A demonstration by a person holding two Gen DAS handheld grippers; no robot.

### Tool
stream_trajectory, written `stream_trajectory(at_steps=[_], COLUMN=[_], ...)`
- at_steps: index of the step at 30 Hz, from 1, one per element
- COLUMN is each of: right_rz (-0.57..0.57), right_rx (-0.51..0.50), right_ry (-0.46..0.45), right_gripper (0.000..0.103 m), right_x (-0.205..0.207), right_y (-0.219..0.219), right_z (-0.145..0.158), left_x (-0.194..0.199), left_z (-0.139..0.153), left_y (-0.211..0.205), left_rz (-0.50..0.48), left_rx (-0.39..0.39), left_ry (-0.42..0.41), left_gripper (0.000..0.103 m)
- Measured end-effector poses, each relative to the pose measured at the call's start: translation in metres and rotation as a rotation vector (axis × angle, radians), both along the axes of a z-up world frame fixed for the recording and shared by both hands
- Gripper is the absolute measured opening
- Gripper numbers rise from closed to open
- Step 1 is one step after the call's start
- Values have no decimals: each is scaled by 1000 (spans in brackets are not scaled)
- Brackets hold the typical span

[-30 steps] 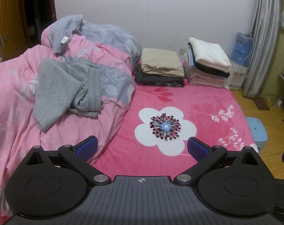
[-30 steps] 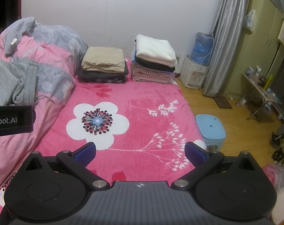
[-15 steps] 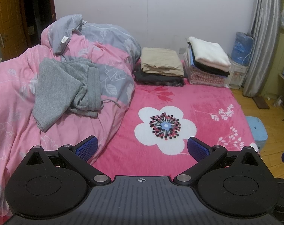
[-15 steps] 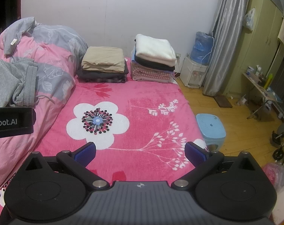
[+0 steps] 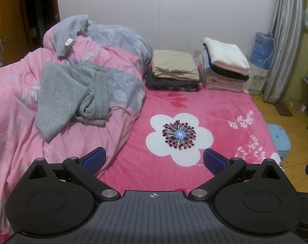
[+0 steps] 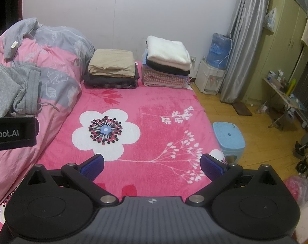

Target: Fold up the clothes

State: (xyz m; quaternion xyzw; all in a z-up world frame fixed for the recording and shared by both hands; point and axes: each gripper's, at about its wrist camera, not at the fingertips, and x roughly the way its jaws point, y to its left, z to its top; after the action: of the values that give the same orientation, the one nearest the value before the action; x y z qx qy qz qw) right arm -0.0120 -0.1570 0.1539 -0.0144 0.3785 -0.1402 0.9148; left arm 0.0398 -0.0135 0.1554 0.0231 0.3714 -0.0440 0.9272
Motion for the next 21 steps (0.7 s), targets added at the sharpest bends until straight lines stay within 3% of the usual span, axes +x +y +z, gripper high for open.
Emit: stream_trajectory(at_steps=[21], right_rz=[-1], right_rx=[2], right_ry=[5], right_gripper=[103], right_x=[2], right_y=[-1], right_z=[-2], left_x=[2], left_z=[-3], left_y=[-1], left_rz=[4], left_rx=[1], left_ry=[18], left_gripper=[103])
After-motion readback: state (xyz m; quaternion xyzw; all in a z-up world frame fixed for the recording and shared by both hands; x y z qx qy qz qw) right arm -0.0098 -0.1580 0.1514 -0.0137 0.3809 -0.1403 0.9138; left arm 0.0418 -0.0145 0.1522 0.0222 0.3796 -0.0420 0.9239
